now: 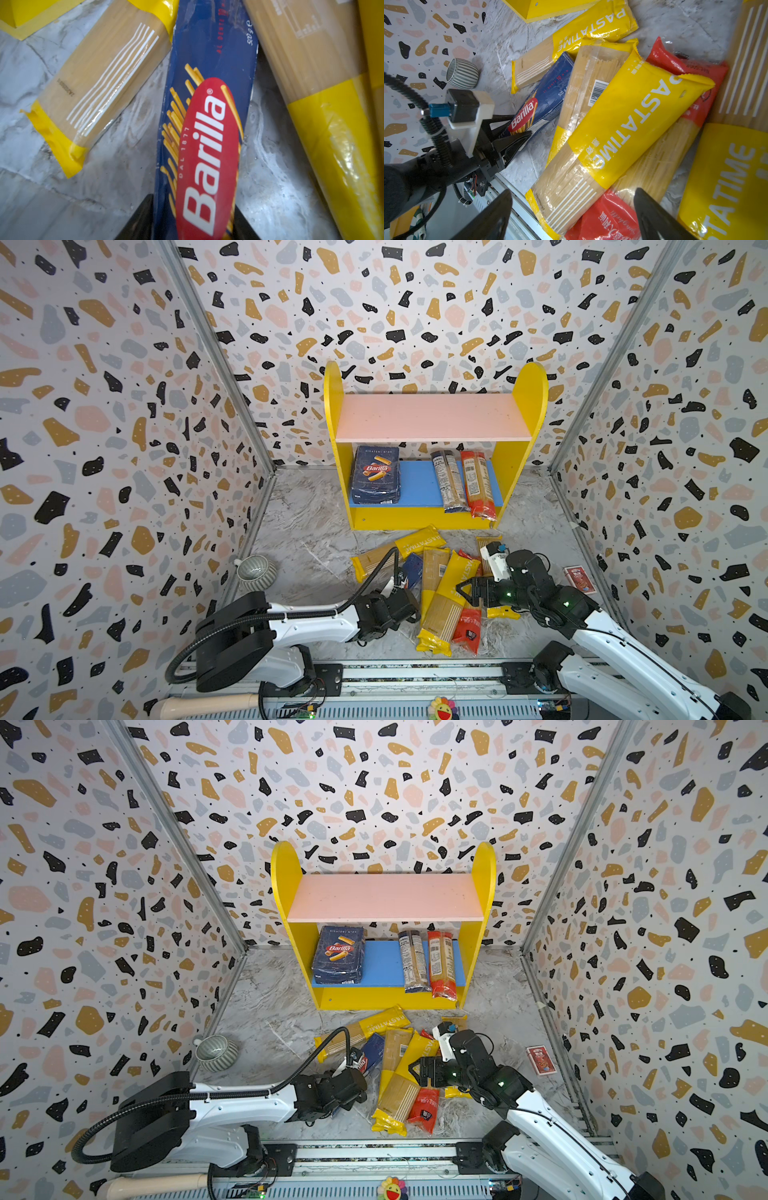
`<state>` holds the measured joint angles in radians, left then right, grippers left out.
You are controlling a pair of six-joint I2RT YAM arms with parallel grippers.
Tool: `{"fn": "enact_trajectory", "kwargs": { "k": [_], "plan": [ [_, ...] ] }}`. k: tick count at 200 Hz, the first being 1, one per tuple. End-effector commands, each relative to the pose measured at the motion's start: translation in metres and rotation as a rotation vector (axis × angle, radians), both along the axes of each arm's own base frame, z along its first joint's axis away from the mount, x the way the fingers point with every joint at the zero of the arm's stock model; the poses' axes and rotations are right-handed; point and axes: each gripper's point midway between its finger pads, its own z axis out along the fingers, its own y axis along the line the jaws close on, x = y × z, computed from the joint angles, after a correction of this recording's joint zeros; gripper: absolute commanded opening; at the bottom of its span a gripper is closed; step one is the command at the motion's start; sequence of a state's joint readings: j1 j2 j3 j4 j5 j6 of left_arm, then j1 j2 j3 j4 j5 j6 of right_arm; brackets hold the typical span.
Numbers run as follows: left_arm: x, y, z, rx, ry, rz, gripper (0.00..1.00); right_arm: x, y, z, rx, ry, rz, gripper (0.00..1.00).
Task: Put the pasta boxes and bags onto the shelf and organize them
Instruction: 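Grasp the Barilla spaghetti box with the left gripper and drag it nearer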
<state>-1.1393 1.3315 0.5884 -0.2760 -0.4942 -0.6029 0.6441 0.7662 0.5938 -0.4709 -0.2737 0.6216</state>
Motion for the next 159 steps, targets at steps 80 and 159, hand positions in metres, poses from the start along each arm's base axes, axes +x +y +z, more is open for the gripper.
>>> {"fn": "enact_trajectory", "kwargs": {
  "k": [80,159],
  "plan": [
    [0.011,0.001,0.083,-0.279,-0.145,0.076,0.15,0.005,0.009,0.016,0.041,-0.039,0.028,0.91],
    [0.01,0.025,0.051,-0.213,-0.125,0.182,0.24,-0.012,0.033,0.01,0.033,-0.013,0.11,0.91]
  ]
}}
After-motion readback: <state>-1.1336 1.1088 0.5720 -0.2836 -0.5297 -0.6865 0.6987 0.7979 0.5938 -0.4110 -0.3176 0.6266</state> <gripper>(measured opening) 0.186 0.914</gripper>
